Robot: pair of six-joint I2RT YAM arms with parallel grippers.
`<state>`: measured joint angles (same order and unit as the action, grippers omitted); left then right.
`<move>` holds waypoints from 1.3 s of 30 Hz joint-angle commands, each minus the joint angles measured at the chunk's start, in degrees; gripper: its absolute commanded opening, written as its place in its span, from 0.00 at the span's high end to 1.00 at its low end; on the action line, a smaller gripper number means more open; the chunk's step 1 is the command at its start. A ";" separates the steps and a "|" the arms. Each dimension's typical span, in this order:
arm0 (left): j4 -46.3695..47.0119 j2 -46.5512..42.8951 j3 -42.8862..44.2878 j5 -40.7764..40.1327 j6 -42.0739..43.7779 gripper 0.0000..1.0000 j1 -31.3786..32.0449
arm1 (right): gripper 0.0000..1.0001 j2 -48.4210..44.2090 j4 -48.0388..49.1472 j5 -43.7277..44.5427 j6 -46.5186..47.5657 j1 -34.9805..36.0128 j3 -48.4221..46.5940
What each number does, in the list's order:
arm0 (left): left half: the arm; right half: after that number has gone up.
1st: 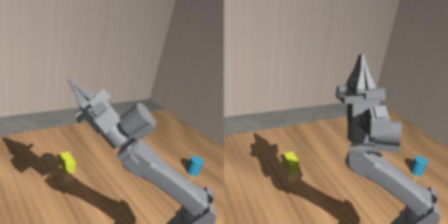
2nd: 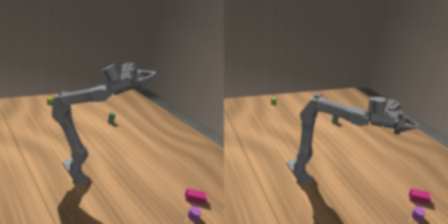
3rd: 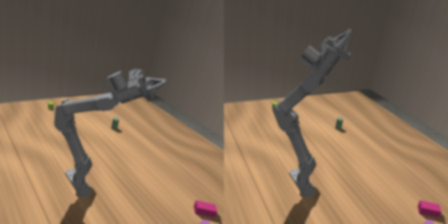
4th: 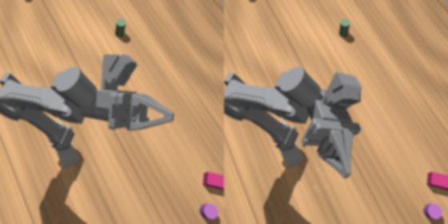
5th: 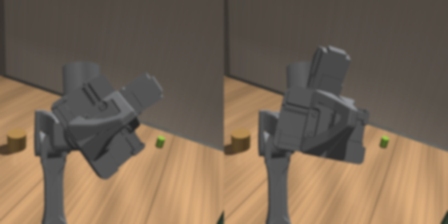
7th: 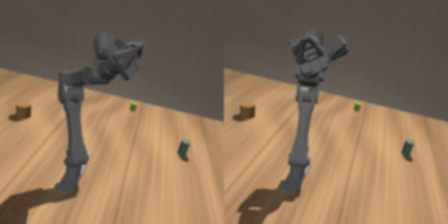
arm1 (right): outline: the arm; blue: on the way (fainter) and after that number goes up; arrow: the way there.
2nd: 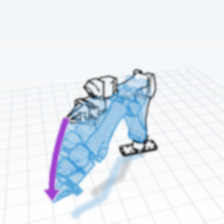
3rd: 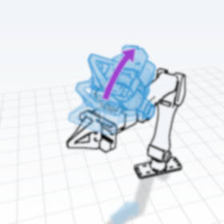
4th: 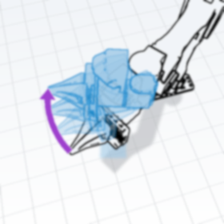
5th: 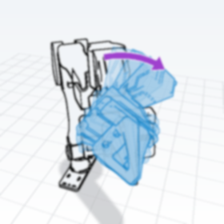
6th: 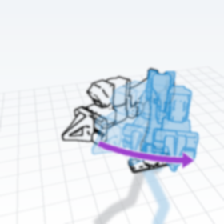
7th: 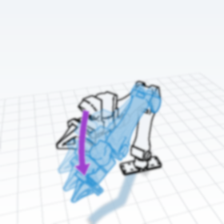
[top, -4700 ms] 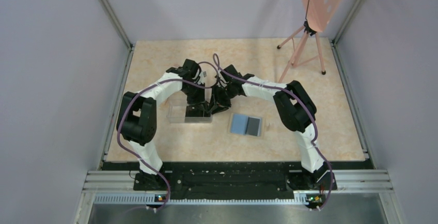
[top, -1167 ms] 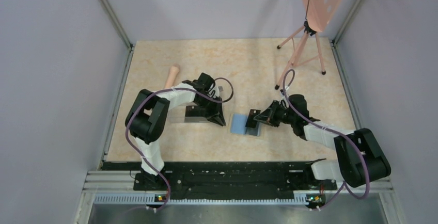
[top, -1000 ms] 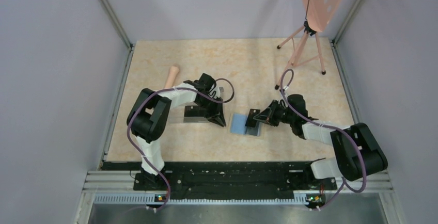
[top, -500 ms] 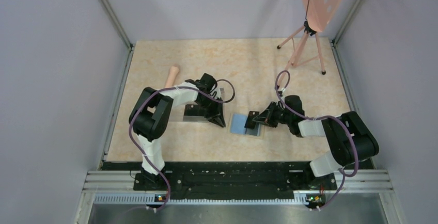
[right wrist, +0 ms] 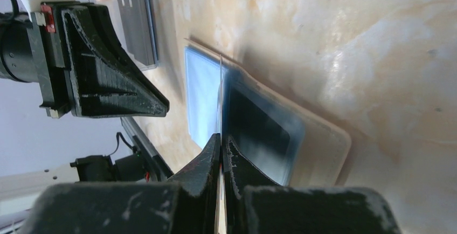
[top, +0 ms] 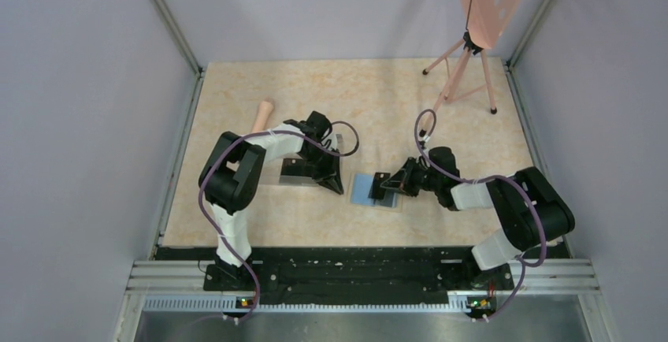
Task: Put the credit cards into the card holder
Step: Insert the credit card into the card holder.
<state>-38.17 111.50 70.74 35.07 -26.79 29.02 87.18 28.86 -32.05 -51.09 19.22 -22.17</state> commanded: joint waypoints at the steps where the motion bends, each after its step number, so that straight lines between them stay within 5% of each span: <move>1: 1.28 4.29 -0.33 -1.71 1.47 0.87 0.42 | 1.00 1.85 5.27 0.15 -2.76 2.61 -0.35; 28: -2.11 6.57 1.97 -5.67 2.65 0.95 1.55 | 1.00 1.98 -3.88 -4.26 -8.53 3.06 -2.51; 39: -4.95 7.94 4.82 -8.05 3.46 0.90 2.36 | 1.00 5.33 -7.06 -5.81 -6.22 3.10 -5.18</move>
<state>-42.00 115.44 75.90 33.28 -25.71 31.68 92.44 23.31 -37.65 -58.57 21.65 -25.85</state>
